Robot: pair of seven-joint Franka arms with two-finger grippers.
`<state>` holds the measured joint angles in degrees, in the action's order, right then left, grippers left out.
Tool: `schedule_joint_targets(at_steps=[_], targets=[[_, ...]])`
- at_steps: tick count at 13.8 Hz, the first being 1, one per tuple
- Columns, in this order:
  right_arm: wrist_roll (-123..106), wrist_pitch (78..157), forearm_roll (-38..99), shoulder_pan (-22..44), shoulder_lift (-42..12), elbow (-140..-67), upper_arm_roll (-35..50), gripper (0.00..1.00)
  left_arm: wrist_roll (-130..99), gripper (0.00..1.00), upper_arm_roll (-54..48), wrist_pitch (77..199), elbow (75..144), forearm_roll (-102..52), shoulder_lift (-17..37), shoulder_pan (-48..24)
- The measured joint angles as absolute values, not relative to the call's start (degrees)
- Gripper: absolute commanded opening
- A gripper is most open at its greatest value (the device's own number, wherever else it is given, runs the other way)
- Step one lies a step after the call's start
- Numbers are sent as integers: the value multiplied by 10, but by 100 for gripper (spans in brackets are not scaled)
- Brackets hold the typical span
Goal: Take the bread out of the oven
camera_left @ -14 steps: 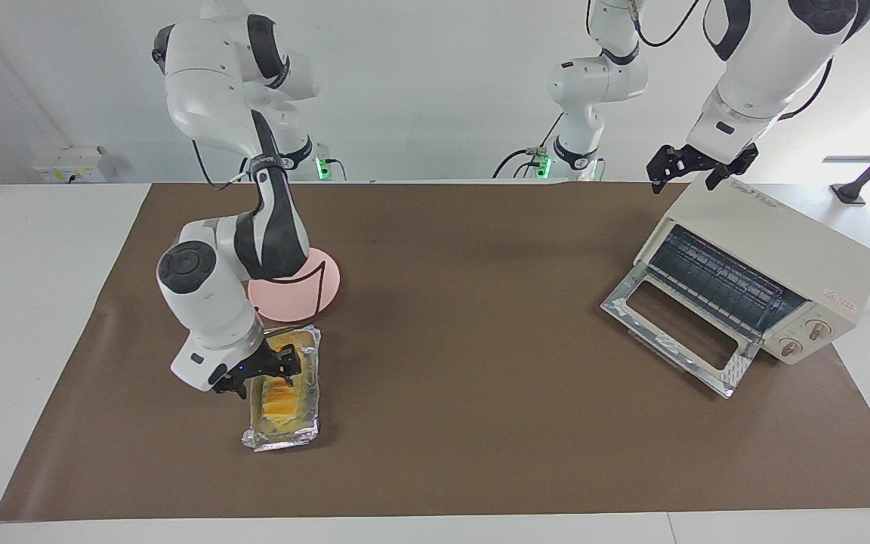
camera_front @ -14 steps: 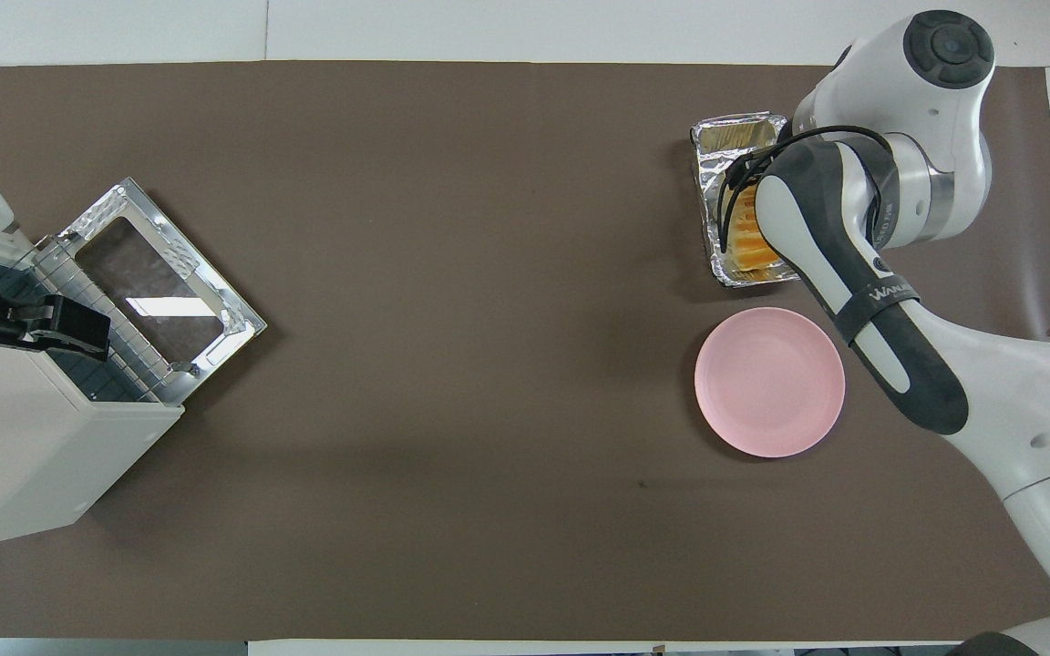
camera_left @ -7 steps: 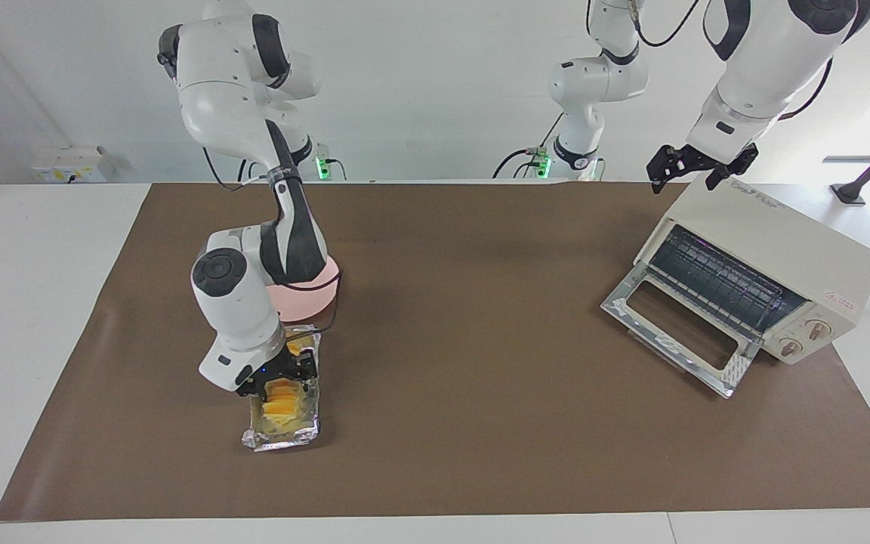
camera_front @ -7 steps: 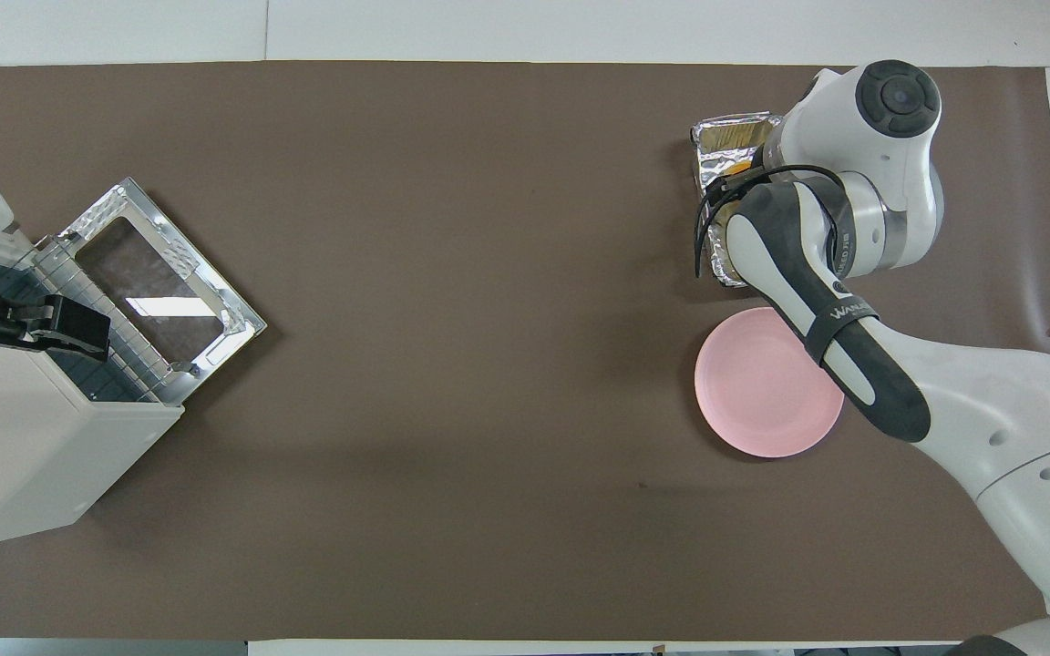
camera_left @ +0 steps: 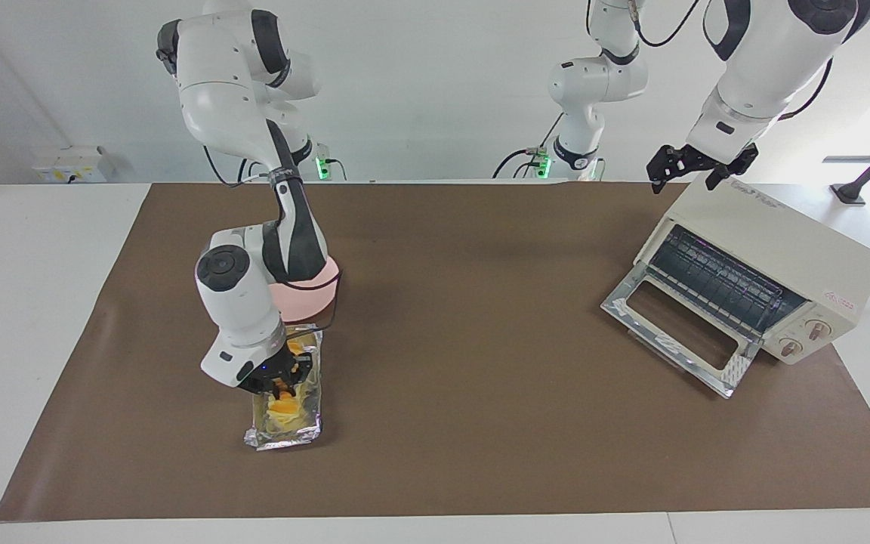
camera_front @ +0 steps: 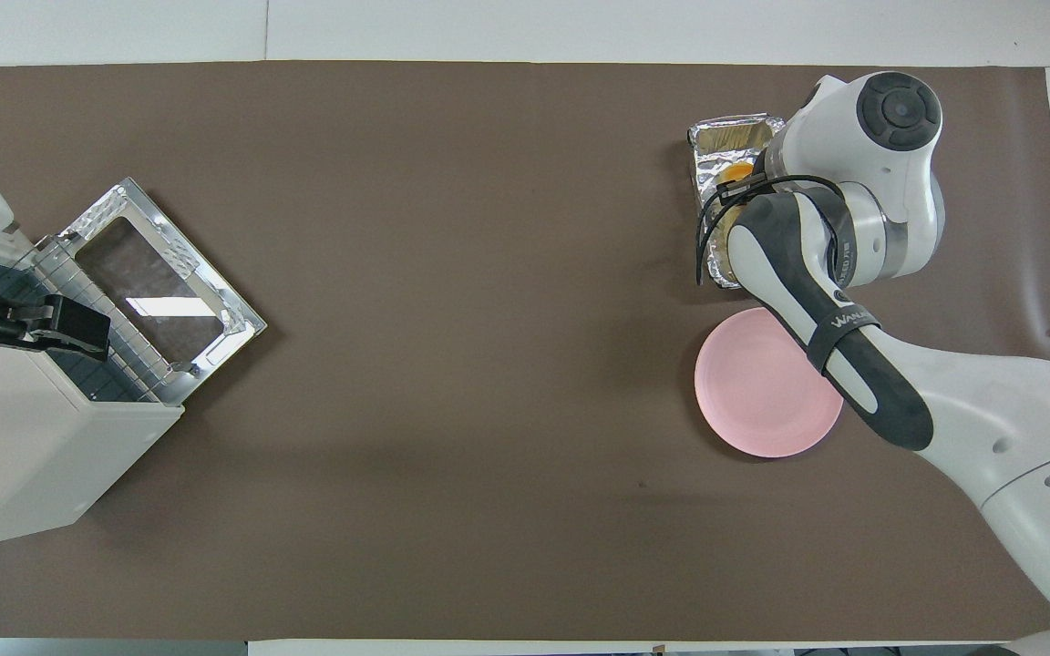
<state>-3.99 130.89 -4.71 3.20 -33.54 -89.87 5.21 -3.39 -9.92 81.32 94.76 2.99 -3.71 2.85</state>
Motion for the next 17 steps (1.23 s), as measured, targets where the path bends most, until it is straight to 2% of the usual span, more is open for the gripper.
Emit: schedule_joint_targets(at_steps=[4,7,9,13,17], targets=[[-40,1237,-48,32,-306,-896,53,0,-34,100,-99,813,948,30,-37,29],[-40,1145,-48,33,-240,-901,55,0,-34,100,-99,813,948,30,-37,29],[-40,1109,-44,33,-181,-937,57,0,-34,100,-99,813,948,30,-37,29],[-40,1118,-3,33,-39,-1104,59,0,-34,100,-99,813,948,30,-37,29],[-40,1242,10,34,100,-1323,60,0,-34,100,-99,813,948,30,-37,29]])
